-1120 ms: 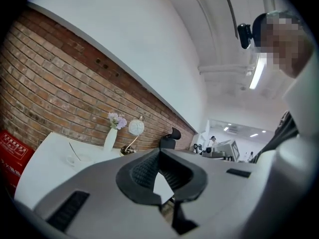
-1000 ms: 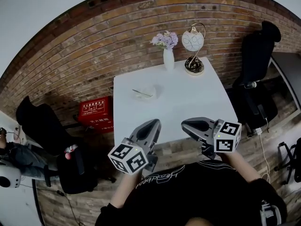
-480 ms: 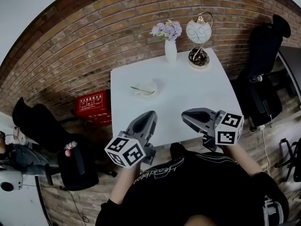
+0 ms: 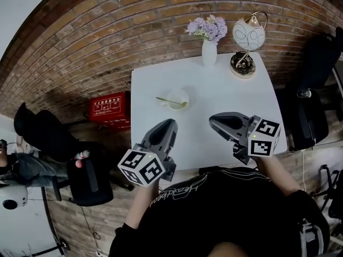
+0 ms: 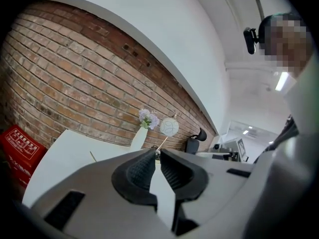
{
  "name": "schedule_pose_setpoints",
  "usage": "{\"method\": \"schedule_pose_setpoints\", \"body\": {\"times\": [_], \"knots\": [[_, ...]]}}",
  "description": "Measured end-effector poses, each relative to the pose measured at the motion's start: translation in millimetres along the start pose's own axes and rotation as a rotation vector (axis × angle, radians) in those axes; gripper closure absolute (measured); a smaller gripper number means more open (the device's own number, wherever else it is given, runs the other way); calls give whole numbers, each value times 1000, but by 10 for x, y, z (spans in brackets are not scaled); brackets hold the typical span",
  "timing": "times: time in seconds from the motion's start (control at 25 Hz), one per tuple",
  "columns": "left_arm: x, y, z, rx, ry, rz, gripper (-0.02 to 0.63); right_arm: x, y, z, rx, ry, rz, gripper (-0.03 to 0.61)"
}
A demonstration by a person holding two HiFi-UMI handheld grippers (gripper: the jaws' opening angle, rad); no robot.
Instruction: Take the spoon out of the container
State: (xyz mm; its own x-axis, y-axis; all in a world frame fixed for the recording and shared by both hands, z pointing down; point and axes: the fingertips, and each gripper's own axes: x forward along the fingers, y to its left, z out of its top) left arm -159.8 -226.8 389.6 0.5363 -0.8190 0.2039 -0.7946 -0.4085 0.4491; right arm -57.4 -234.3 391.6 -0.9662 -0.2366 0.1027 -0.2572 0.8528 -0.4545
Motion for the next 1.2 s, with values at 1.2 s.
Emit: {"method": "schedule_pose_setpoints", "body": {"times": [1.2], "knots": [[780,1904,-459,-217,109,320,376,237,-912,-157,125,73,-55,581]]}}
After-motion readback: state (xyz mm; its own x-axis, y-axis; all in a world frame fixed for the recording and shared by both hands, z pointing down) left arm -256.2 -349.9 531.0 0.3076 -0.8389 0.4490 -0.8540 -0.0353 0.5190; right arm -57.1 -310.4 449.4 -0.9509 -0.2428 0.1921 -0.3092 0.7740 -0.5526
